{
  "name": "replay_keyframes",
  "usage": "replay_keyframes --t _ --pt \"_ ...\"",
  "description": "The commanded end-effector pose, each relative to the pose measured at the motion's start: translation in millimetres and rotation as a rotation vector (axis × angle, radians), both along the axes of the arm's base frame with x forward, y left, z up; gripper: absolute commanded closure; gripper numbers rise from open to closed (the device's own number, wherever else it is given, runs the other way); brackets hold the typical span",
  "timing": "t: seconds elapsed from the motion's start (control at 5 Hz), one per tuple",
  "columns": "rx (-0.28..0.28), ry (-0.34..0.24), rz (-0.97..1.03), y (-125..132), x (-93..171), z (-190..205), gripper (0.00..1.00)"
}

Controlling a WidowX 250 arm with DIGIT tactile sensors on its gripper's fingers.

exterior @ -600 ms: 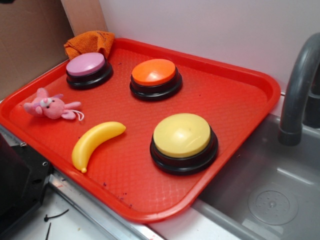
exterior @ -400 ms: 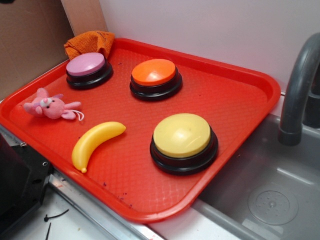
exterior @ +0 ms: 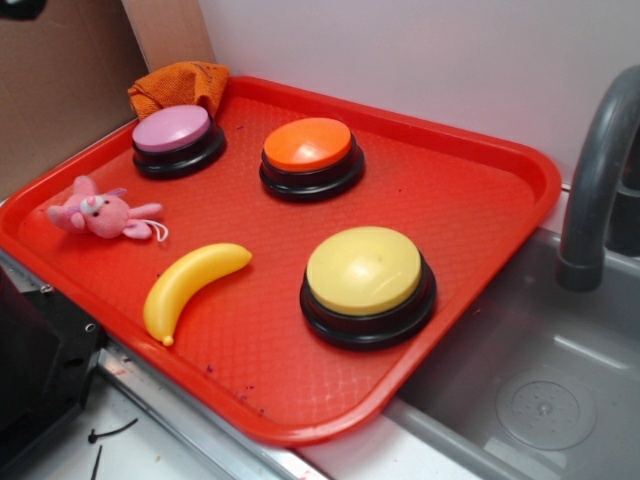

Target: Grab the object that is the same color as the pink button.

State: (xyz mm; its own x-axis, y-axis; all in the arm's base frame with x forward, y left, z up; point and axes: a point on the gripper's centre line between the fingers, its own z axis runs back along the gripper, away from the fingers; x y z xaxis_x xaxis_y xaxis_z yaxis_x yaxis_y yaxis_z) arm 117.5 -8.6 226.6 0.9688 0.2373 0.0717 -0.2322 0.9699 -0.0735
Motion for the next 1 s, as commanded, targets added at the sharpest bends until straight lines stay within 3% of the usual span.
replay_keyframes --t 0.0,0.6,0.8 --pt "-0.035 -0.062 0.386 15.3 10.2 -16.2 0.0" --pt "-0.043 -0.077 1.137 60.3 13.8 -85.6 0.0" --pt "0.028 -0.102 1.306 65.4 12.8 -106.4 0.0"
